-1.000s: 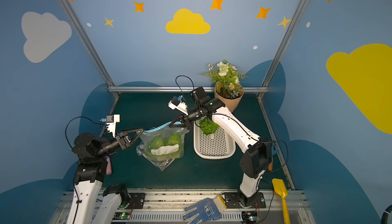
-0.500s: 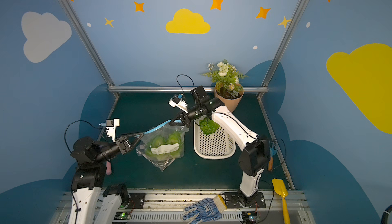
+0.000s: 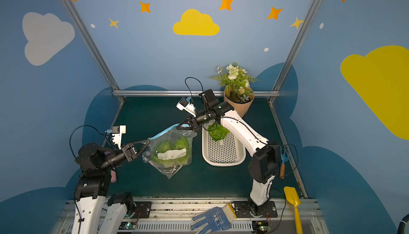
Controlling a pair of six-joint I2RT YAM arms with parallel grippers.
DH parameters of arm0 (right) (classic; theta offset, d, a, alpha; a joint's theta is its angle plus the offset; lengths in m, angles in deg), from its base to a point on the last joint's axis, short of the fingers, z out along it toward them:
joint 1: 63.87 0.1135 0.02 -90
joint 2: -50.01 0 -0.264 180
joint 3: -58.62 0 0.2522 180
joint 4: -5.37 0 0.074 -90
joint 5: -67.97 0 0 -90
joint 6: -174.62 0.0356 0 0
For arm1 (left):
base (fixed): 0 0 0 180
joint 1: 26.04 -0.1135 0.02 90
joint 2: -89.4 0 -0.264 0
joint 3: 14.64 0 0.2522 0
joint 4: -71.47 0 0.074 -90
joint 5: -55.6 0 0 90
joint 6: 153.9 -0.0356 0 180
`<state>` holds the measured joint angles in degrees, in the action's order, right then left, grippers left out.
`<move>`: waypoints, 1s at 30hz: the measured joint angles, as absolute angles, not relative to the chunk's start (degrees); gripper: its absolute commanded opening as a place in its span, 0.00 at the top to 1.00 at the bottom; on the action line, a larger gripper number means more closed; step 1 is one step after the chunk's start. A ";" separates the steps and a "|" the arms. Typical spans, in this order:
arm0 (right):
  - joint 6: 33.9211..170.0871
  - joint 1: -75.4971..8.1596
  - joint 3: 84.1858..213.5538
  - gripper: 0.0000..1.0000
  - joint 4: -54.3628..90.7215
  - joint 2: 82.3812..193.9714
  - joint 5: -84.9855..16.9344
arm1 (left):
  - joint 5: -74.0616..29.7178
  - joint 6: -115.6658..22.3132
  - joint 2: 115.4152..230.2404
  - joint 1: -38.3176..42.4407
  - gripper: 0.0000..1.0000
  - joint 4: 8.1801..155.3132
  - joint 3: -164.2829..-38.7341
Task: Open the zip-top bag and take out the chinese cabbages
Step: Unzip the zipper on the zipper food storage bag.
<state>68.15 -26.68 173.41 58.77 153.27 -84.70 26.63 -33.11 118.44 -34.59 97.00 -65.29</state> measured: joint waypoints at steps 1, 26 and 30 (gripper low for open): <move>68.22 -26.70 173.41 1.00 58.75 153.30 -84.70 | 26.50 -33.33 118.41 -34.59 0.66 97.20 -65.29; 68.94 -26.73 173.72 1.00 59.18 154.61 -86.89 | 20.38 -36.24 118.48 -34.59 0.75 98.77 -66.01; 68.85 -26.73 173.72 1.00 59.38 154.63 -87.28 | 19.47 -36.21 118.48 -34.59 0.75 98.20 -66.01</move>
<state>68.85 -26.73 173.72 59.38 154.63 -87.28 19.47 -36.21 118.48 -34.59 98.20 -66.01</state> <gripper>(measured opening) 0.048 0.248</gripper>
